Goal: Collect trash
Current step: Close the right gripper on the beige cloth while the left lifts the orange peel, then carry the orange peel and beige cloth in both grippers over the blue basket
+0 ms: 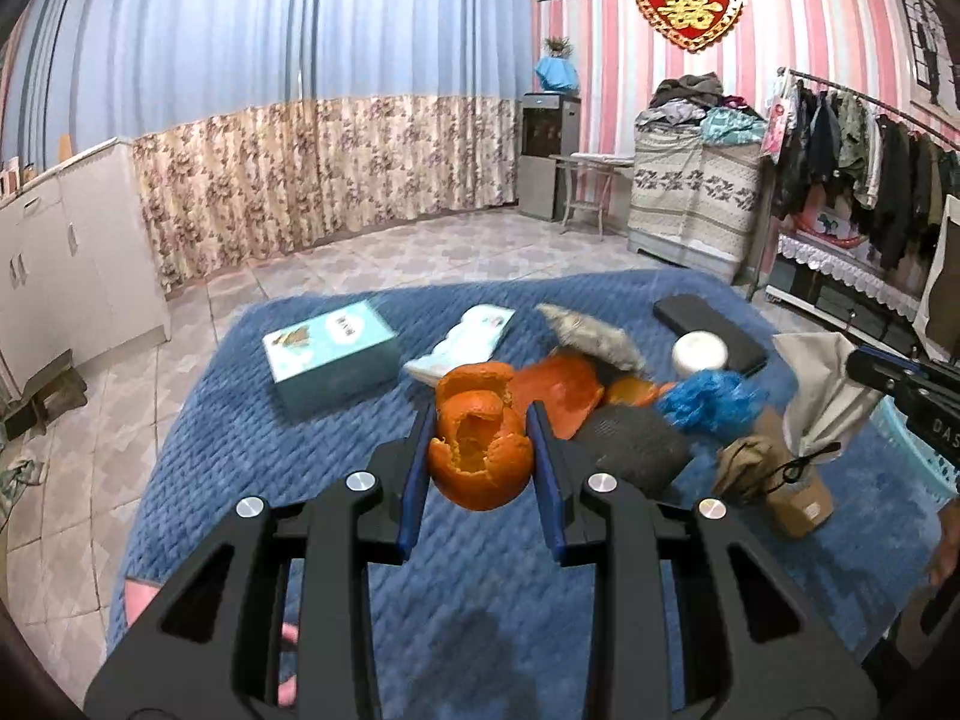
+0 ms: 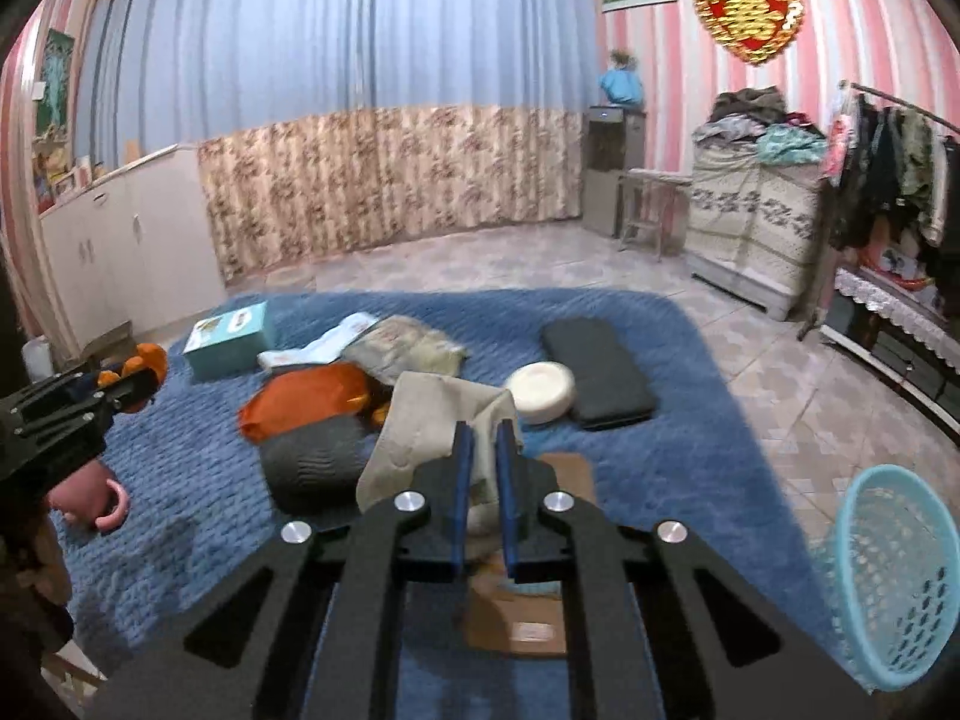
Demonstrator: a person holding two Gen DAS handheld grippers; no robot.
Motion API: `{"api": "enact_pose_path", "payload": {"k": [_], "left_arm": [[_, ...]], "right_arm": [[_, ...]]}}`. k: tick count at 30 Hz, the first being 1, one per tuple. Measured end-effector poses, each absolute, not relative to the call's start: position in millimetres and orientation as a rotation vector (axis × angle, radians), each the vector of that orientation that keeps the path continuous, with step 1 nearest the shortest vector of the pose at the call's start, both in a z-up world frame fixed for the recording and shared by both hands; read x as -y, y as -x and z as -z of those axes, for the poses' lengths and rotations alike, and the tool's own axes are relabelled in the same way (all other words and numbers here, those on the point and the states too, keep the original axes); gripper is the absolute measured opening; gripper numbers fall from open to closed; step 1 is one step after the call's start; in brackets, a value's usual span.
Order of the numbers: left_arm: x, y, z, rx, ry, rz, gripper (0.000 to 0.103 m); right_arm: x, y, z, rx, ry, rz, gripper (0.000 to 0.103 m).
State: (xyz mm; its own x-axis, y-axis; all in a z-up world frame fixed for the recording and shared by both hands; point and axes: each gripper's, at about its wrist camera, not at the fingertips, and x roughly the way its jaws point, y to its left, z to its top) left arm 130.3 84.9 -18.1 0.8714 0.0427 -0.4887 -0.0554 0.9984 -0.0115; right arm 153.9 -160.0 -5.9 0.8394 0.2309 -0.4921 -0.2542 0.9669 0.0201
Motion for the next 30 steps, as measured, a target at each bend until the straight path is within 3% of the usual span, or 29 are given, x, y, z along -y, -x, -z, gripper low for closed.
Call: {"api": "enact_pose_path", "payload": {"k": [30], "left_arm": [[174, -195, -3, -0.481, -0.051, 0.350, 0.030]], "right_arm": [[503, -115, -5, -0.425, -0.187, 0.391, 0.009]]}}
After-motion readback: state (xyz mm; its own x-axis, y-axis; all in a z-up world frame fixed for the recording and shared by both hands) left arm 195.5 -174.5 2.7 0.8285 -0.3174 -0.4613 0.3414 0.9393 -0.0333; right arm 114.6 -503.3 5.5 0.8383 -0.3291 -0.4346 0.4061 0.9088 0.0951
